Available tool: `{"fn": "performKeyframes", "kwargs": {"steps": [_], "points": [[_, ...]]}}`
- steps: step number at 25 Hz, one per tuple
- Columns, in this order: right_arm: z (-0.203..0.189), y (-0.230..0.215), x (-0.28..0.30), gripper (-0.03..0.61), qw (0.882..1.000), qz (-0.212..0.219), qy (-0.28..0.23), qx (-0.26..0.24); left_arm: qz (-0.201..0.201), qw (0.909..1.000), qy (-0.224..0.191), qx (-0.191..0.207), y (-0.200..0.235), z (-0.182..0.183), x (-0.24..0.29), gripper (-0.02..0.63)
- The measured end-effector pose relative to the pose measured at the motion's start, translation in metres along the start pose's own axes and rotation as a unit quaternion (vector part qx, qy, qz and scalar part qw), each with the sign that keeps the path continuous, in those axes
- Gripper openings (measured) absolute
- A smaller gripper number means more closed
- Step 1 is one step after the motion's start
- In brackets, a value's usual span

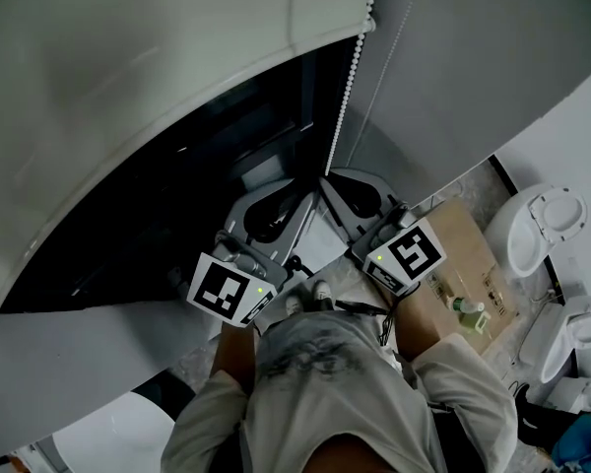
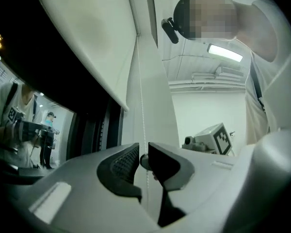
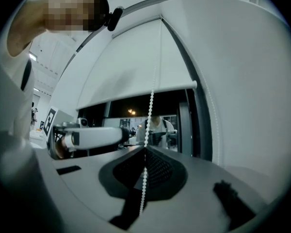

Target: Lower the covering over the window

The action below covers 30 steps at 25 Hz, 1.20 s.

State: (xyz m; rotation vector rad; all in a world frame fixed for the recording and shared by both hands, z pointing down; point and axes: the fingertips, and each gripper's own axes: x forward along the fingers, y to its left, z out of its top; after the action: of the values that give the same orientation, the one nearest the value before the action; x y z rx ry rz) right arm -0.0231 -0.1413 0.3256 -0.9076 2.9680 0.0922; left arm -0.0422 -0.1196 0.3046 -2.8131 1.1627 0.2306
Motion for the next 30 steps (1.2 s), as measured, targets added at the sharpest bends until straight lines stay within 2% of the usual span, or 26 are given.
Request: {"fn": "performKeyframes", "kwargs": {"steps": [9,19,21,23,30], "points": [[-0.038,0.007,-0.003,0.017,0.999,0.004,0.037,0.025,-0.014,0.9995,-0.005,0.027,-0.006,0.016,0.02,0.084],[-0.082,0.024,-0.005,0.017,0.995,0.017,0.073,0.062,-0.019,0.9993,-0.008,0.031,-0.005,0.021,0.035,0.095],[-0.084,0.025,-0.005,0.017,0.995,0.017,0.074,0.065,-0.017,0.9992,-0.014,0.033,-0.004,0.024,0.036,0.082],[-0.084,0.024,-0.005,0.017,0.995,0.016,0.075,0.063,-0.014,0.9991,-0.017,0.035,-0.004,0.025,0.037,0.023],[-0.083,0.024,-0.008,0.018,0.995,0.01,0.081,0.05,-0.016,0.9992,-0.018,0.03,-0.006,0.024,0.038,0.015]]}}
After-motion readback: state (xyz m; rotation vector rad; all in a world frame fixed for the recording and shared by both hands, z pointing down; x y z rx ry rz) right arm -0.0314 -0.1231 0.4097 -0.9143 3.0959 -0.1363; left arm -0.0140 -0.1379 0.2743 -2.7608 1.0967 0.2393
